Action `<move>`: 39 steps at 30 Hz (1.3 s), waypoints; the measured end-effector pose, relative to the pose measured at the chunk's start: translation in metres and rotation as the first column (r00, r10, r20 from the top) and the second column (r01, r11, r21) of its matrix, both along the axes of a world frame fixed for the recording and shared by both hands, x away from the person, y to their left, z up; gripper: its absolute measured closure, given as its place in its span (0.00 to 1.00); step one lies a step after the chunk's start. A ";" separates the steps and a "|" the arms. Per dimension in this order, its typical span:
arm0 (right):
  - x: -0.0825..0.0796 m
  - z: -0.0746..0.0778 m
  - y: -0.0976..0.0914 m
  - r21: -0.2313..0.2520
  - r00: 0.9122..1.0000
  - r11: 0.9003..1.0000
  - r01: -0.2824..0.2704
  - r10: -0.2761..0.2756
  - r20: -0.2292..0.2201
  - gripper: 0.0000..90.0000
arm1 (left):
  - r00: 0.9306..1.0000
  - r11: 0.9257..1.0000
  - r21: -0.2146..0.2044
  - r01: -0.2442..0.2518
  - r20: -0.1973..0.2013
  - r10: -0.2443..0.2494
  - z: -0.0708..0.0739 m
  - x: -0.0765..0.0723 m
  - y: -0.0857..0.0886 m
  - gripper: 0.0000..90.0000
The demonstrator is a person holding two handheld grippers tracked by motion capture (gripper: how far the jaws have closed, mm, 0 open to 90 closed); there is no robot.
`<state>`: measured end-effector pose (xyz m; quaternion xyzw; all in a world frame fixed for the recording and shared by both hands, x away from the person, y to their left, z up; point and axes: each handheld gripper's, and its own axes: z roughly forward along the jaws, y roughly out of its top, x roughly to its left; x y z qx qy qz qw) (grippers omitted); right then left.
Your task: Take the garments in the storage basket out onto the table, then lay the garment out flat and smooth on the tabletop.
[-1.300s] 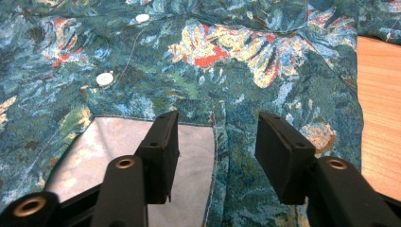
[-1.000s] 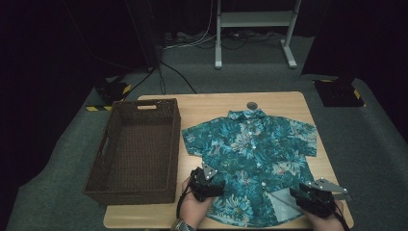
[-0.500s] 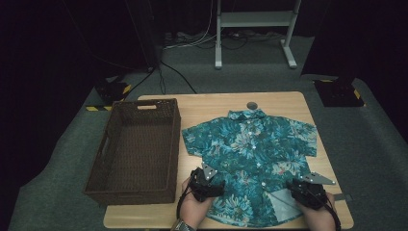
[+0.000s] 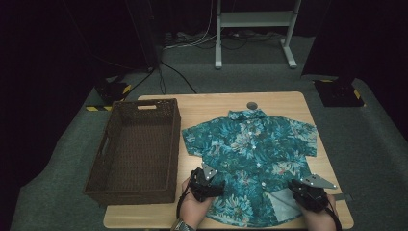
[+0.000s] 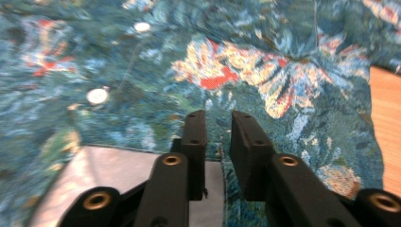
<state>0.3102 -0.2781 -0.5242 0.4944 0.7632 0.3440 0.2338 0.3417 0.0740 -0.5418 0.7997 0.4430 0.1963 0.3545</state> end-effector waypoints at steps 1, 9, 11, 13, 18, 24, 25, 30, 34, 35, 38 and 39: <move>0.002 -0.003 -0.001 -0.002 1.000 1.000 0.004 -0.004 -0.006 0.79 | 1.000 1.000 0.000 0.000 0.000 0.000 0.000 0.000 0.000 0.20; 0.006 -0.008 -0.002 -0.024 1.000 1.000 0.000 -0.001 -0.031 0.91 | 1.000 1.000 -0.004 -0.001 -0.001 0.001 0.000 0.000 0.000 0.19; 0.006 -0.008 -0.001 -0.028 0.999 1.000 -0.005 0.004 -0.033 0.93 | 1.000 1.000 -0.004 -0.001 -0.001 0.001 0.000 0.000 0.000 0.19; 0.006 -0.008 -0.001 -0.028 0.999 1.000 -0.006 0.005 -0.034 0.93 | 1.000 1.000 -0.004 -0.001 -0.001 0.001 0.000 0.000 0.000 0.19; 0.005 -0.008 -0.001 -0.027 0.999 1.000 -0.010 0.009 -0.033 0.94 | 1.000 1.000 -0.004 -0.002 -0.001 0.002 0.000 0.000 -0.001 0.19; 0.001 -0.003 0.003 -0.019 1.000 1.000 -0.018 0.017 -0.012 0.95 | 1.000 1.000 -0.002 0.001 -0.001 -0.001 0.000 0.000 0.000 0.19; -0.001 -0.002 0.004 -0.018 1.000 1.000 -0.026 0.026 -0.009 0.95 | 1.000 1.000 -0.002 0.001 -0.001 -0.001 0.000 0.000 0.000 0.19; -0.008 0.005 0.010 -0.011 0.999 0.999 -0.049 0.049 0.018 0.95 | 1.000 1.000 -0.004 -0.001 -0.001 0.001 0.000 0.000 -0.001 0.19; -0.015 0.012 0.012 0.003 0.997 0.998 -0.063 0.063 0.045 0.95 | 1.000 1.000 -0.004 0.000 -0.001 0.000 0.000 0.000 -0.001 0.19; -0.017 0.014 0.013 0.007 0.997 0.998 -0.067 0.067 0.050 0.95 | 1.000 1.000 -0.004 -0.001 -0.001 0.001 0.000 0.000 -0.001 0.19; -0.021 0.019 0.014 0.012 0.995 0.997 -0.078 0.077 0.066 0.95 | 1.000 1.000 -0.004 0.000 -0.001 0.000 0.000 0.000 -0.001 0.19; -0.023 0.020 0.014 0.015 0.994 0.997 -0.081 0.080 0.070 0.95 | 1.000 1.000 -0.005 -0.001 -0.001 0.001 0.000 0.000 -0.001 0.19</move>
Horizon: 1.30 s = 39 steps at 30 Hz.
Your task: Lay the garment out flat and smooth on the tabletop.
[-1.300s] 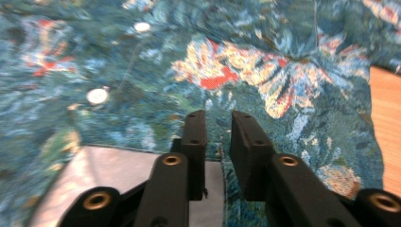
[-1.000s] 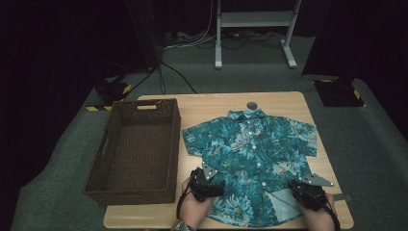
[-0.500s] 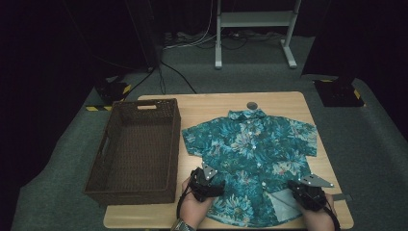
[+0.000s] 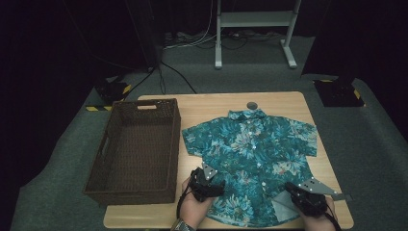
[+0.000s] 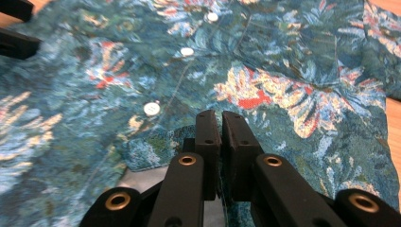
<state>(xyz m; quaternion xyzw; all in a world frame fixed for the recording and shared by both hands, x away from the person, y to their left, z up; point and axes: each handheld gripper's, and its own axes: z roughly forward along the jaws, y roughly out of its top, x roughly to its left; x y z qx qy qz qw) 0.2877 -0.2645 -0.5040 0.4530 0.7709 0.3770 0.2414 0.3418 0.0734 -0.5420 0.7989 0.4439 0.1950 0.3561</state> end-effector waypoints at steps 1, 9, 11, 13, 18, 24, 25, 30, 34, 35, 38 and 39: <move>-0.001 0.001 0.000 0.005 1.000 1.000 -0.001 0.001 0.002 0.95 | 1.000 1.000 0.001 0.000 0.000 0.000 0.000 0.000 0.000 0.19; -0.016 0.017 0.003 0.036 0.998 0.999 -0.036 0.034 0.054 0.94 | 1.000 1.000 0.001 0.000 0.000 0.000 0.000 0.000 0.000 0.19; -0.020 0.021 0.004 0.042 0.997 0.998 -0.044 0.041 0.066 0.94 | 1.000 1.000 0.001 0.000 0.000 0.000 0.000 0.000 0.000 0.19; -0.023 0.023 0.006 0.052 0.996 0.997 -0.049 0.045 0.073 0.92 | 1.000 1.000 0.001 0.001 0.000 -0.001 0.000 0.000 0.000 0.19; -0.027 0.029 0.009 0.062 0.994 0.996 -0.060 0.055 0.090 0.91 | 1.000 1.000 0.000 0.000 0.000 0.000 0.000 0.000 0.000 0.19; -0.029 0.032 0.011 0.069 0.993 0.995 -0.068 0.061 0.103 0.88 | 1.000 1.000 0.001 0.000 0.000 0.000 0.000 0.000 0.000 0.19; -0.028 0.031 0.010 0.070 0.993 0.995 -0.067 0.060 0.098 0.88 | 1.000 1.000 0.001 0.000 0.000 0.000 0.000 0.000 0.000 0.19; -0.023 0.023 0.008 0.065 0.996 0.996 -0.056 0.051 0.075 0.84 | 1.000 1.000 0.001 0.000 0.000 0.000 0.000 0.000 0.000 0.19; -0.015 0.014 0.007 0.054 0.998 0.998 -0.040 0.037 0.043 0.75 | 1.000 1.000 0.001 0.000 -0.001 0.000 0.000 0.000 0.000 0.19; -0.012 0.011 0.006 0.053 0.999 0.998 -0.031 0.029 0.028 0.73 | 1.000 1.000 0.001 0.000 0.000 0.000 0.000 0.000 0.000 0.19; -0.005 0.003 0.005 0.045 1.000 0.999 -0.013 0.013 0.004 0.67 | 1.000 1.000 0.001 -0.003 -0.001 0.003 0.000 0.000 0.000 0.19; -0.003 0.000 0.004 0.036 1.000 0.999 -0.008 0.008 -0.002 0.64 | 1.000 1.000 0.002 -0.002 -0.001 0.002 0.000 -0.001 -0.001 0.19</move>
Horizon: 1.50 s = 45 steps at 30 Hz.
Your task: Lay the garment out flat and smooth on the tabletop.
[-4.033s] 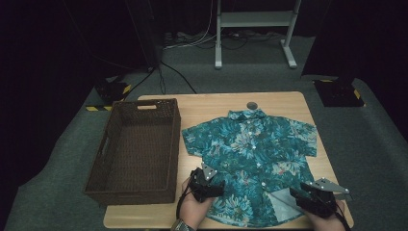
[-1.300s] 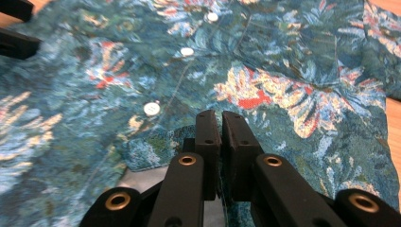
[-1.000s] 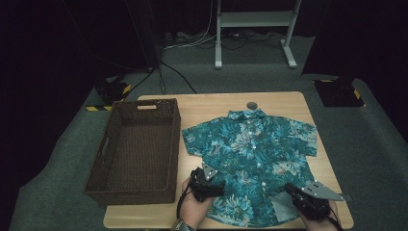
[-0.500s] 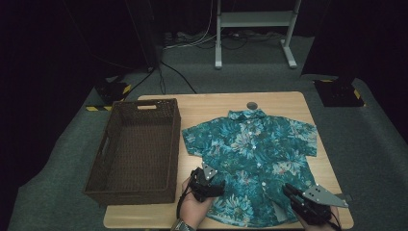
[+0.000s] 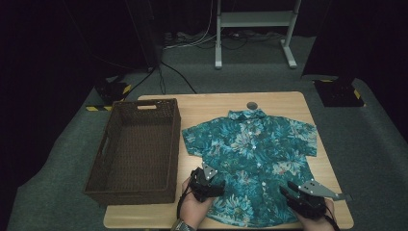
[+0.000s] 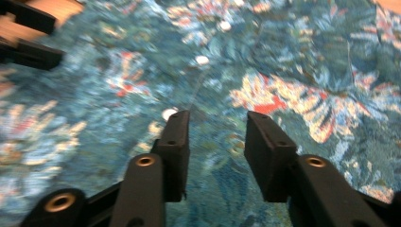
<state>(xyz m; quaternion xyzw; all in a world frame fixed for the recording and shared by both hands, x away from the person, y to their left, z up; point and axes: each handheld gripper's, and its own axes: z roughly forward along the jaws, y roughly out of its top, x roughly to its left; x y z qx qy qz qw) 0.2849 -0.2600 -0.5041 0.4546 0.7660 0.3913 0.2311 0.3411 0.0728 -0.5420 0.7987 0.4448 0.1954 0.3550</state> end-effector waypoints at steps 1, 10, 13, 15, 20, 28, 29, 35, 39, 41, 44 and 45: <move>0.002 -0.002 0.000 -0.003 1.000 1.000 0.008 -0.008 -0.008 0.63 | 1.000 1.000 0.002 0.003 0.000 -0.003 0.000 0.000 0.000 0.19; 0.026 -0.017 -0.006 -0.018 0.995 0.997 0.069 -0.070 -0.068 0.47 | 0.999 0.999 -0.017 -0.035 0.006 0.035 0.010 -0.001 -0.002 0.17; 0.039 -0.016 -0.010 -0.035 0.994 0.996 0.079 -0.081 -0.079 0.44 | 0.999 0.997 -0.063 -0.036 0.023 0.038 0.022 0.002 0.000 0.19; 0.050 -0.015 -0.016 -0.018 0.992 0.996 0.092 -0.094 -0.083 0.43 | 0.999 0.995 -0.086 -0.043 0.004 0.043 0.026 0.009 0.001 0.19; 0.077 -0.021 -0.021 -0.054 0.986 0.990 0.130 -0.135 -0.095 0.42 | 0.994 0.993 -0.077 -0.093 -0.059 0.089 0.018 0.033 -0.002 0.19; 0.094 -0.031 -0.026 -0.076 0.984 0.988 0.138 -0.145 -0.101 0.42 | 0.996 0.997 0.021 -0.075 -0.042 0.076 0.004 0.042 -0.015 0.18; 0.093 -0.031 -0.027 -0.070 0.985 0.989 0.132 -0.139 -0.104 0.42 | 0.997 0.997 0.015 -0.074 -0.031 0.075 0.003 0.041 -0.016 0.18; 0.073 -0.031 -0.033 -0.069 0.988 0.992 0.106 -0.113 -0.108 0.42 | 0.998 0.998 -0.001 -0.063 -0.001 0.063 0.001 0.025 -0.019 0.21; 0.053 -0.031 -0.037 -0.068 0.990 0.994 0.087 -0.094 -0.106 0.43 | 0.999 0.999 0.001 -0.043 -0.003 0.043 0.001 0.013 -0.021 0.22; 0.044 -0.030 -0.038 -0.072 0.990 0.994 0.079 -0.087 -0.116 0.43 | 0.999 0.999 0.000 -0.035 -0.005 0.035 0.001 0.005 -0.023 0.22; 0.029 -0.028 -0.041 -0.082 0.988 0.994 0.072 -0.082 -0.133 0.43 | 1.000 1.000 0.004 -0.016 -0.002 0.016 0.001 -0.014 -0.025 0.22; 0.023 -0.028 -0.042 -0.086 0.987 0.994 0.072 -0.084 -0.140 0.43 | 1.000 1.000 0.002 -0.011 -0.003 0.012 0.001 -0.022 -0.026 0.22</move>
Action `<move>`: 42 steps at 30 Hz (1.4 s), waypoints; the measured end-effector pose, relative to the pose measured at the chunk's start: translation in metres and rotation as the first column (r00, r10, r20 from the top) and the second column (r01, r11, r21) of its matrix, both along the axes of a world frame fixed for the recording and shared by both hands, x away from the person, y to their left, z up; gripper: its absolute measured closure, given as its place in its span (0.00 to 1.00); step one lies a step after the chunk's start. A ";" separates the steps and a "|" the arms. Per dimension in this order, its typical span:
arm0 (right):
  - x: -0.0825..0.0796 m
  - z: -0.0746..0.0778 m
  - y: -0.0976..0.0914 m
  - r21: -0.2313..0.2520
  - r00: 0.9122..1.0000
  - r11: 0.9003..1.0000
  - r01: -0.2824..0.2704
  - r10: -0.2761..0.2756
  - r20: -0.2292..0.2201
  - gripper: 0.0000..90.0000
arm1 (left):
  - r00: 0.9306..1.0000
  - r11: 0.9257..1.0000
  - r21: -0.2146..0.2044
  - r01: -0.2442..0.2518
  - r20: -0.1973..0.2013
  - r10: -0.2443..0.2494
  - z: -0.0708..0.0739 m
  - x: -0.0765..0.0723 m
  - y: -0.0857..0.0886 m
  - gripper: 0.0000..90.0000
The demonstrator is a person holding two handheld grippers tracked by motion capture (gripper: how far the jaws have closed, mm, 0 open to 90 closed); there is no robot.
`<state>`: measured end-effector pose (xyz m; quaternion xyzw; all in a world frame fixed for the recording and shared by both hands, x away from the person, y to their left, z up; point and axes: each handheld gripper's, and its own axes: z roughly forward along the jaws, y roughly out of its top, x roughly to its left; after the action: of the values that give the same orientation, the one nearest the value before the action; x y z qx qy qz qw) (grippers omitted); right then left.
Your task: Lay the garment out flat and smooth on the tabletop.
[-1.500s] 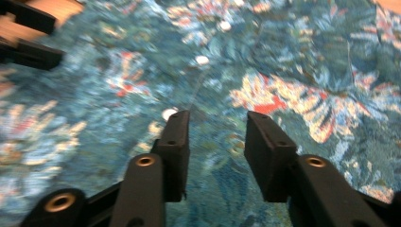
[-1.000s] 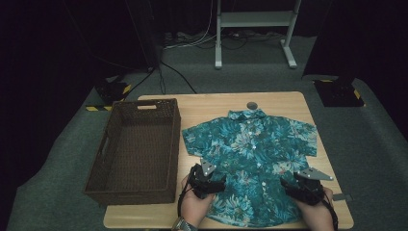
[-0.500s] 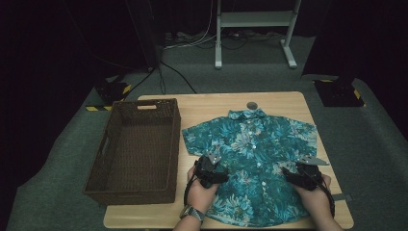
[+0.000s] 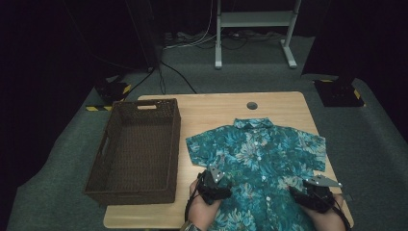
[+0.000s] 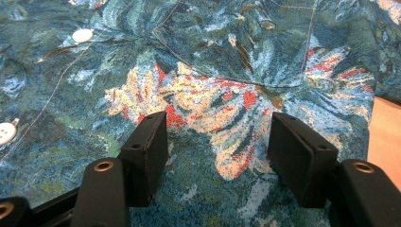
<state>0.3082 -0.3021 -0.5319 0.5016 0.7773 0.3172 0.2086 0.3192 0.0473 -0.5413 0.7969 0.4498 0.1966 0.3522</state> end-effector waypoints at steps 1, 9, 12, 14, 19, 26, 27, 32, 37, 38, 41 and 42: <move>-0.006 0.000 -0.001 -0.002 1.000 1.000 0.000 0.000 -0.004 0.43 | 1.000 1.000 0.000 0.003 0.002 -0.003 0.000 -0.004 0.000 0.22; -0.014 0.003 0.000 -0.015 1.000 1.000 -0.013 0.013 -0.022 0.39 | 0.999 0.999 0.031 0.025 -0.049 -0.024 0.005 -0.010 0.001 0.20; -0.008 0.010 0.005 -0.016 1.000 0.999 -0.028 0.029 0.009 0.37 | 0.998 1.000 0.018 0.009 -0.061 -0.008 0.013 0.001 0.005 0.19; 0.000 0.016 0.006 0.003 0.999 1.000 -0.025 0.025 0.028 0.37 | 0.999 1.000 0.011 -0.008 -0.048 0.008 0.021 0.012 0.009 0.20; 0.023 0.019 0.005 0.031 0.999 0.999 0.007 -0.008 0.038 0.42 | 0.998 0.999 -0.035 -0.042 -0.057 0.040 0.031 0.039 0.020 0.27; 0.029 0.004 0.006 0.069 1.000 0.998 -0.008 0.006 0.030 0.43 | 0.990 0.991 -0.014 -0.135 -0.052 0.134 0.038 0.070 0.032 0.77; 0.028 0.004 0.006 0.068 0.999 0.998 -0.019 0.016 0.035 0.43 | 0.987 0.988 -0.007 -0.155 -0.046 0.155 0.040 0.074 0.032 0.81; 0.027 0.004 0.008 0.085 0.998 0.995 -0.044 0.040 0.045 0.44 | 0.966 0.966 0.022 -0.256 -0.039 0.256 0.041 0.094 0.037 0.99; 0.024 0.006 0.008 0.115 0.998 0.992 -0.053 0.047 0.050 0.44 | 0.948 0.948 0.058 -0.312 -0.044 0.315 0.036 0.107 0.044 0.99; 0.024 0.006 0.008 0.116 0.997 0.992 -0.056 0.050 0.050 0.44 | 0.943 0.943 0.064 -0.327 -0.046 0.330 0.034 0.109 0.045 0.96; 0.024 0.004 0.010 0.117 0.997 0.991 -0.066 0.062 0.042 0.44 | 0.931 0.931 0.069 -0.359 -0.047 0.362 0.026 0.115 0.049 0.79; 0.024 0.004 0.010 0.120 0.997 0.990 -0.068 0.064 0.041 0.44 | 0.927 0.927 0.066 -0.369 -0.047 0.372 0.023 0.118 0.051 0.73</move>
<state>0.3322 -0.2918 -0.5278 0.4813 0.7688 0.3798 0.1817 0.4371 0.0984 -0.5184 0.7125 0.5968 0.2485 0.2729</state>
